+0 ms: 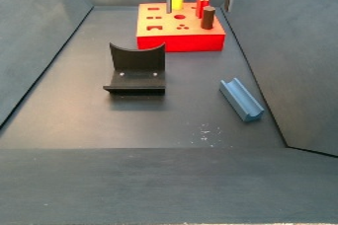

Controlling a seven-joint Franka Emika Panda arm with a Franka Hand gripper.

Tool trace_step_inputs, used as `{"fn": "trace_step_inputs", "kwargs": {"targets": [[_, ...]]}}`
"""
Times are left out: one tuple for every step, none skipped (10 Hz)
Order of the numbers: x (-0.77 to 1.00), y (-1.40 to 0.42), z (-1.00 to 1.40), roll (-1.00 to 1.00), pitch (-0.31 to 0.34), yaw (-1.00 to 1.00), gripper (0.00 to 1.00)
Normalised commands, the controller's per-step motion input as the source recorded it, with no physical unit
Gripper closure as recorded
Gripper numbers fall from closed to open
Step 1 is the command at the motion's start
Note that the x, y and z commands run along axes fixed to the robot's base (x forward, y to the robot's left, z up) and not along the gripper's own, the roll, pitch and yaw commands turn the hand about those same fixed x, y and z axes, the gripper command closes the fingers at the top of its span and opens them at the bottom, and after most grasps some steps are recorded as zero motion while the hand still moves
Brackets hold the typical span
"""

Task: Pick up the arch object. Move up. Place the arch object on the fixture. Regrasp the arch object. Move to above the board. Insert the arch object.
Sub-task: Pick up the arch object.

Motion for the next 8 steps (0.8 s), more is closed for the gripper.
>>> {"fn": "trace_step_inputs", "kwargs": {"targets": [[0.00,0.06,-0.24,0.09,0.000,0.04,0.00],[-0.01,0.13,-0.58,0.04,0.000,0.41,0.00],[-0.10,0.09,-0.67,0.00,0.000,0.91,0.00],[-0.01,0.05,-0.79,0.03,0.000,0.90,0.00],[-0.10,0.00,-0.82,0.11,0.000,0.93,0.00],[-0.21,0.07,-0.80,0.08,-0.004,0.82,0.00],[-0.37,0.14,-0.78,0.00,0.000,0.70,0.00],[-0.27,0.08,-0.69,-0.15,-0.064,0.65,0.00]]}}
